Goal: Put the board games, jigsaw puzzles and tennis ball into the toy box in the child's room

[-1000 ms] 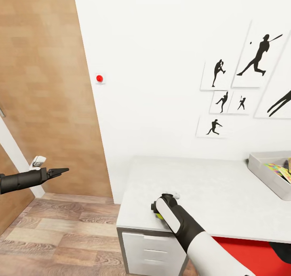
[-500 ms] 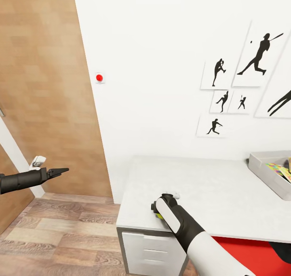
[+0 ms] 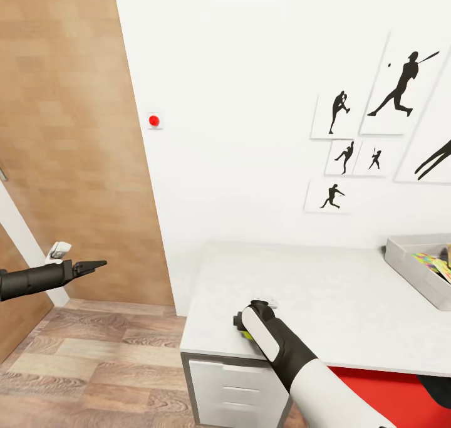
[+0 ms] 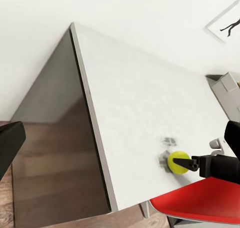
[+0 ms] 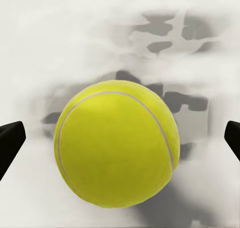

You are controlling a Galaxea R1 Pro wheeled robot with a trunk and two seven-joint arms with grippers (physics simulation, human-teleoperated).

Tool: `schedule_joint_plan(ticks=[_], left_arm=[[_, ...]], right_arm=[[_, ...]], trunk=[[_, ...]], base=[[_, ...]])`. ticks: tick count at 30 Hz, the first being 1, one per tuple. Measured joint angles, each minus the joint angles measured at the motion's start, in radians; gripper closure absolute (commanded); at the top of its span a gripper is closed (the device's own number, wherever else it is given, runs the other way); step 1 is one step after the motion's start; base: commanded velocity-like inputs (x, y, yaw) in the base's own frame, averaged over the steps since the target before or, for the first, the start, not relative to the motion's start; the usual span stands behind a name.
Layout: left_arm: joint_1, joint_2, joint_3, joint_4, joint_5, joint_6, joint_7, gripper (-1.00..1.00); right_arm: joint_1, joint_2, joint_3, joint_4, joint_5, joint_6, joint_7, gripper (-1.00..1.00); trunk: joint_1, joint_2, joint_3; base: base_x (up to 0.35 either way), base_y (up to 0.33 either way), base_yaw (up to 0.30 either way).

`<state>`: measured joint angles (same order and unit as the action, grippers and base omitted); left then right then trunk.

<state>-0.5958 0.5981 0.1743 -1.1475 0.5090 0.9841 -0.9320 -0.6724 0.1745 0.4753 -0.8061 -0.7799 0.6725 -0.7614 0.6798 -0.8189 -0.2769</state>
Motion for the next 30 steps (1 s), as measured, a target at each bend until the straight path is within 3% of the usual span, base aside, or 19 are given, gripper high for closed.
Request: schedule_joint_plan(ticks=[30], left_arm=[[0.000, 0.000, -0.001, 0.000, 0.000, 0.000, 0.000, -1.00]], right_arm=[[0.000, 0.000, 0.000, 0.000, 0.000, 0.001, 0.031, -1.00]], trunk=[[-0.008, 0.014, 0.006]], base=[[0.000, 0.000, 0.000]])
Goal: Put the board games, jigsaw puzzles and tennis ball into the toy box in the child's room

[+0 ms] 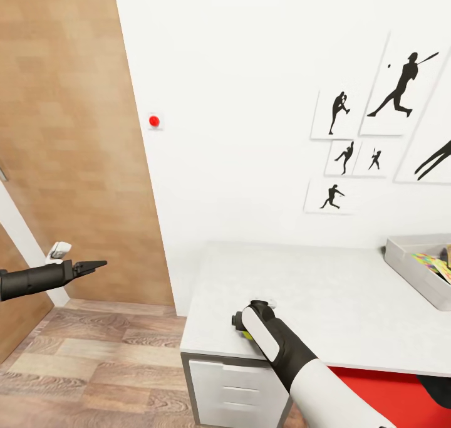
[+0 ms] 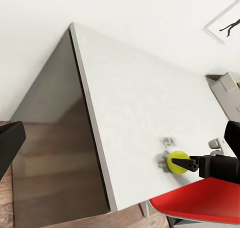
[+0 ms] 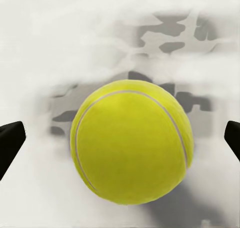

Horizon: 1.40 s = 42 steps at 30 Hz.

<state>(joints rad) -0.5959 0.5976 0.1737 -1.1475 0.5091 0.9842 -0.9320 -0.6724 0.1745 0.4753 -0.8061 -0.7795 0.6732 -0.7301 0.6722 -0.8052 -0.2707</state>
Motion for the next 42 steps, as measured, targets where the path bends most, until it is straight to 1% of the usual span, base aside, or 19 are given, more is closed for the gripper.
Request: schedule_joint_plan(ticks=[2, 22, 31, 42], left_arm=[[0.000, -0.001, 0.000, 0.000, 0.000, 0.000, 0.000, -1.00], [0.000, -0.001, 0.000, 0.000, 0.000, -0.001, 0.000, -1.00], [0.000, -0.001, 0.000, 0.000, 0.000, -0.002, 0.000, -1.00], [0.000, -0.001, -0.001, 0.000, -0.002, -0.003, 0.000, -1.00]], right_arm=[[0.000, 0.000, 0.000, 0.000, 0.000, 0.001, 0.001, -1.00], [0.000, 0.000, 0.000, 0.004, 0.001, -0.004, 0.002, -1.00], [0.000, 0.000, 0.000, 0.018, 0.010, -0.013, 0.037, -1.00], [0.000, 0.000, 0.000, 0.030, 0.014, -0.016, 0.041, -1.00]], trunk=[[-0.008, 0.014, 0.006], [-0.008, 0.014, 0.006], [-0.008, 0.014, 0.006], [-0.008, 0.014, 0.006]], base=[[0.000, 0.000, 0.000], [0.000, 0.000, 0.000], [0.000, 0.000, 0.000], [0.000, 0.000, 0.000]])
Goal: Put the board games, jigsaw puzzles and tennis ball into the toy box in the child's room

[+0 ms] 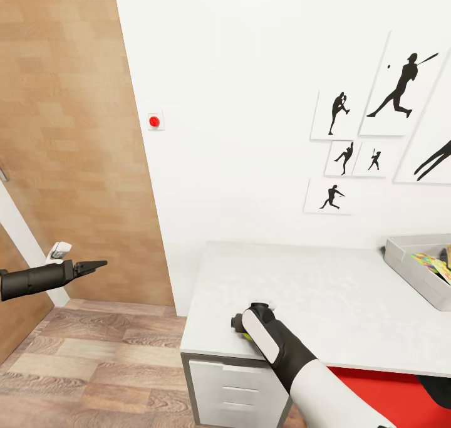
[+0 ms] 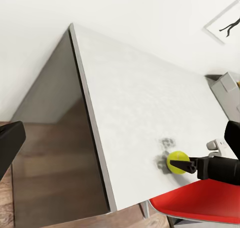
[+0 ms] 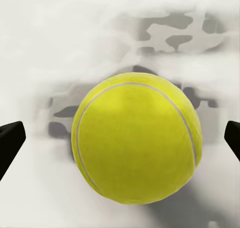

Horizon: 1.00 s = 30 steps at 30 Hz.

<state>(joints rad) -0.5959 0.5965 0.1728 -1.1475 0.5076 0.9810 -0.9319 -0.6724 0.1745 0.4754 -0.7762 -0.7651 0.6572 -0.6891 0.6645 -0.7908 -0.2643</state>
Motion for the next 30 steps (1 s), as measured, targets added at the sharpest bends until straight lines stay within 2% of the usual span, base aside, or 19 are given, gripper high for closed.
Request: schedule_joint_plan(ticks=[8, 9, 30], left_arm=[[0.000, 0.000, 0.001, 0.000, 0.000, -0.002, 0.000, -1.00], [0.000, 0.000, 0.001, 0.000, 0.001, -0.002, 0.000, -1.00], [0.000, -0.003, -0.003, -0.001, -0.001, 0.000, 0.001, -1.00]], right_arm=[[0.000, 0.000, 0.000, 0.000, 0.001, -0.011, 0.000, -1.00], [0.000, 0.000, -0.001, 0.000, 0.002, -0.018, 0.000, 1.00], [-0.001, -0.004, -0.001, 0.000, 0.012, -0.035, 0.002, 1.00]], trunk=[[0.000, 0.000, 0.000], [0.000, 0.000, 0.000], [0.000, 0.000, 0.000]], base=[[0.000, 0.000, 0.000], [0.000, 0.000, 0.000], [-0.021, -0.001, 0.000]])
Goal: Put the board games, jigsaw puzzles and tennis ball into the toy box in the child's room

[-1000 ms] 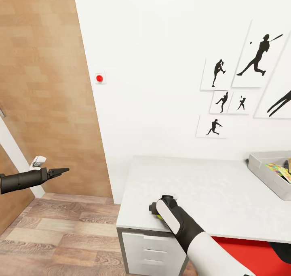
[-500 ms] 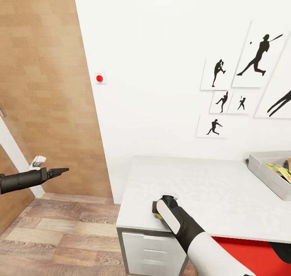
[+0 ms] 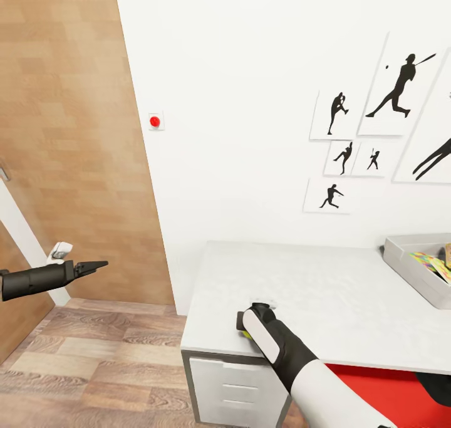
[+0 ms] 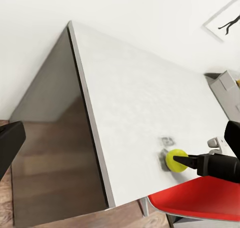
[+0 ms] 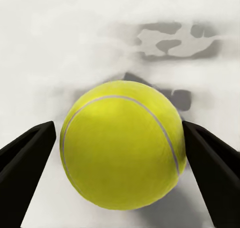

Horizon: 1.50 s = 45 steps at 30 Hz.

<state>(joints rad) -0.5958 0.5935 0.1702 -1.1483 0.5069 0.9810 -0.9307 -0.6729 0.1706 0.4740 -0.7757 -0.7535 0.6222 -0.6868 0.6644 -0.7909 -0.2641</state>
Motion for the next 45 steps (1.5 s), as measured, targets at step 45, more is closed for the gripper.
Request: schedule_joint_plan(ticks=[45], left_arm=[[-0.002, -0.007, 0.001, 0.001, 0.006, 0.060, 0.003, -1.00]], right_arm=[[0.001, -0.006, -0.002, -0.010, -0.021, 0.007, 0.015, 1.00]], trunk=[[-0.057, 0.105, 0.047]], base=[[-0.005, -0.003, 0.000]])
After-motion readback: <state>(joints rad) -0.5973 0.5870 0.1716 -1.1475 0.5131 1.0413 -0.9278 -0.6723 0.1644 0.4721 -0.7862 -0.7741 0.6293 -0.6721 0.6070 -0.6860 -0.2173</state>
